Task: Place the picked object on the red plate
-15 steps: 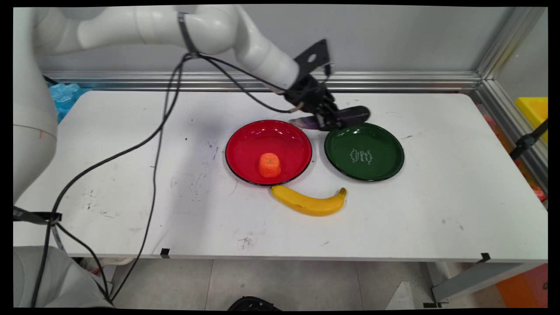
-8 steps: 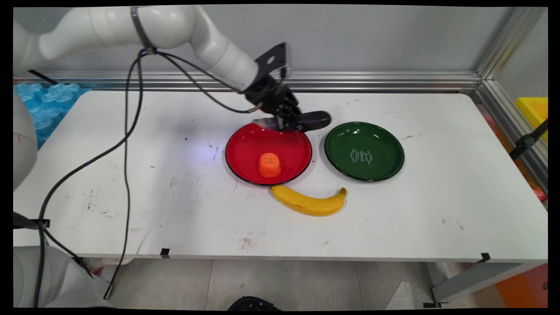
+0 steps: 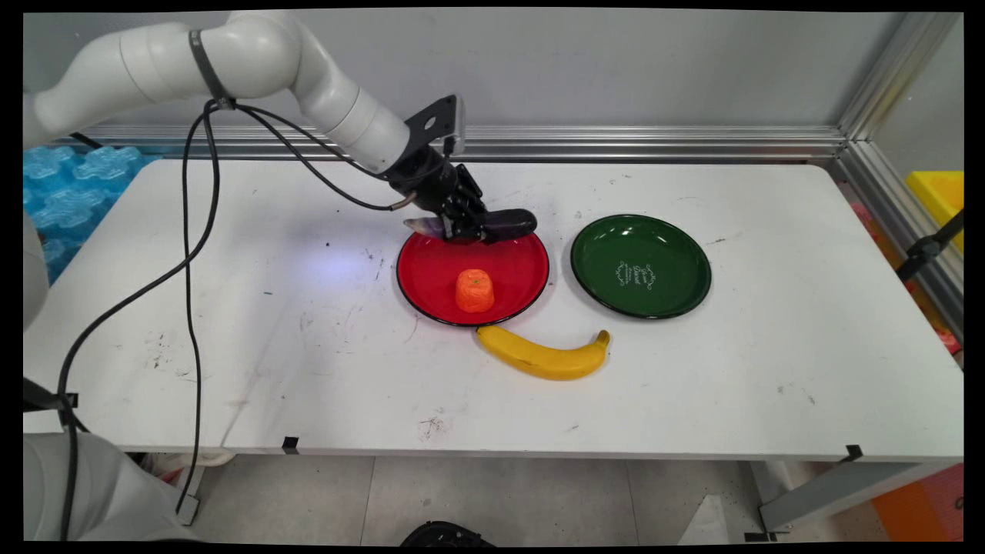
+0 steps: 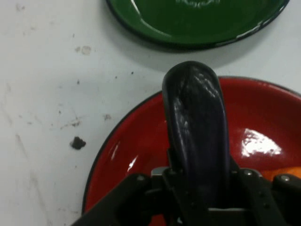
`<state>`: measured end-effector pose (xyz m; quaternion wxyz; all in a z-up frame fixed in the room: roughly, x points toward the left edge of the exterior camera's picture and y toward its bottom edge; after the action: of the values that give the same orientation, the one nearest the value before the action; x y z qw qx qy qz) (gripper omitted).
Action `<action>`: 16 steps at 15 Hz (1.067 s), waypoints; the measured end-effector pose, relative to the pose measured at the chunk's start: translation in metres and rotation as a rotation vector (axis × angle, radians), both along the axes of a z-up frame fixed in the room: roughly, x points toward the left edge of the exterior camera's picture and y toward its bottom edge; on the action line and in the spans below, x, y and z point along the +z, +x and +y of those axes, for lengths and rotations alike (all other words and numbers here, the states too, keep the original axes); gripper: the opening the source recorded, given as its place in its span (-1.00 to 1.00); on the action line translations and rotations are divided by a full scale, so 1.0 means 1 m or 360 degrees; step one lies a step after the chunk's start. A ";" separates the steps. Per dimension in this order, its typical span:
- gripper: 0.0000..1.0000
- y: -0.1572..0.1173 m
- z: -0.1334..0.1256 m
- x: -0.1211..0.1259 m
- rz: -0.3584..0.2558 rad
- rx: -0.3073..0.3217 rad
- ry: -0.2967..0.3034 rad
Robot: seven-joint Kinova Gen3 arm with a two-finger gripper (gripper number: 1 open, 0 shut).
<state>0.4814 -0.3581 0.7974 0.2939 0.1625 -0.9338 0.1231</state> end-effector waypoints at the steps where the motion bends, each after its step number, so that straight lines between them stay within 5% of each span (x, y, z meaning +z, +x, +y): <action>1: -1.00 0.002 -0.001 -0.004 0.0003 0.0003 0.0001; 14: -1.00 0.004 -0.015 -0.052 0.0032 0.0044 0.0043; 15: 1.00 0.004 -0.016 -0.053 0.0035 0.0046 0.0043; 16: 1.00 0.004 -0.016 -0.054 0.0040 0.0049 0.0044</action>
<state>0.4853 -0.3746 0.7431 0.3014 0.1822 -0.9291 0.1127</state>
